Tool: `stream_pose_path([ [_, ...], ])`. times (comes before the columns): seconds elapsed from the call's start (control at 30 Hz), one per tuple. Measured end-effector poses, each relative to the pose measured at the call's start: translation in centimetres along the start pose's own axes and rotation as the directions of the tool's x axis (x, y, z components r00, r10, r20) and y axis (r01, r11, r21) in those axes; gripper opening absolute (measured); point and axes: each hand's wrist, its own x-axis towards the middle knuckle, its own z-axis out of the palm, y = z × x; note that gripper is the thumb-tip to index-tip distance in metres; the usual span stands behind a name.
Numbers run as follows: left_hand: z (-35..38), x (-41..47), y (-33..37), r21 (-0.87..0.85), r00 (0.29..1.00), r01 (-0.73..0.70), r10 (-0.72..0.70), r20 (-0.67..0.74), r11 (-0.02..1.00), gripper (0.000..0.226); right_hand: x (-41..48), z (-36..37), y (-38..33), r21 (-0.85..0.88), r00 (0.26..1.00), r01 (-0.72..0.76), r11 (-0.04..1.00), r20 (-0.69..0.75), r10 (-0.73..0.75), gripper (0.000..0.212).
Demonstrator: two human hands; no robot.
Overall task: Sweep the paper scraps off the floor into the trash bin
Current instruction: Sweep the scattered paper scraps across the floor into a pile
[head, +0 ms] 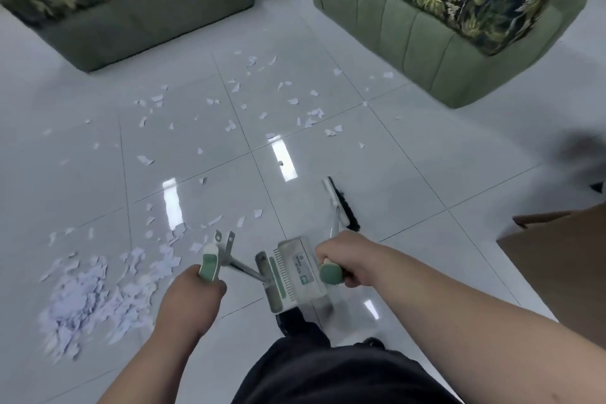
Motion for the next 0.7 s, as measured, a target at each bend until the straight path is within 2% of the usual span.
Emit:
stream_pose_path([
  [0.1,-1.4,2.0,-1.5,-0.022,0.998,0.054,-0.054,-0.019,0.998,0.009,1.5,2.8,-3.5,-0.035,0.998,0.025,0.999,0.066,-0.023,0.016],
  [0.2,-3.0,3.7,-3.1,-0.032,0.995,0.088,-0.089,-0.040,0.996,0.009,3.2,6.4,-6.5,-0.054,0.987,0.044,0.998,0.154,-0.035,0.008],
  [0.4,-6.9,7.3,-6.5,-0.055,0.983,0.170,-0.173,-0.054,0.984,0.011,6.8,14.4,-12.1,-0.050,0.951,0.031,0.998,0.309,-0.014,0.009],
  [0.57,-9.4,10.5,-8.4,-0.069,0.977,0.198,-0.202,-0.062,0.978,0.011,9.3,17.4,-15.7,0.080,0.953,-0.049,0.996,0.301,0.023,0.014],
  [0.7,-10.5,12.1,-8.8,-0.159,0.979,0.197,-0.203,-0.023,0.967,0.014,8.6,17.1,-17.9,0.077,0.964,-0.057,0.995,0.263,0.035,0.024],
])
